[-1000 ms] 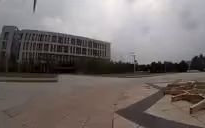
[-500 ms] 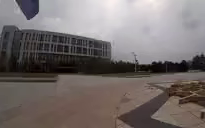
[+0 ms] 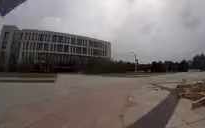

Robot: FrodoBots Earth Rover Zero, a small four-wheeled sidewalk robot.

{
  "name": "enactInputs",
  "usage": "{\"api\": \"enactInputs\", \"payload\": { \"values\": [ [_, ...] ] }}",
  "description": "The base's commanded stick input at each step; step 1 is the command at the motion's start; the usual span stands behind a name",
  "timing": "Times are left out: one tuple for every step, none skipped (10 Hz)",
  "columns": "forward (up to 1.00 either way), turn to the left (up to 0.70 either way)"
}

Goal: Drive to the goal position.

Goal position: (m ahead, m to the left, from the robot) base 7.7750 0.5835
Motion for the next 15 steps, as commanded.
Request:
{"api": "enactInputs", "payload": {
  "values": [
    [0.70,0.00],
    [0.70,0.00],
    [0.70,0.00],
    [0.70,0.00],
    [0.70,0.00],
    [0.70,0.00],
    [0.70,0.00],
    [0.70,0.00],
    [0.70,0.00],
    [0.70,0.00],
    [0.70,0.00],
    [0.70,0.00],
    [0.70,0.00],
    [0.70,0.00],
    [0.70,0.00]
  ]
}}
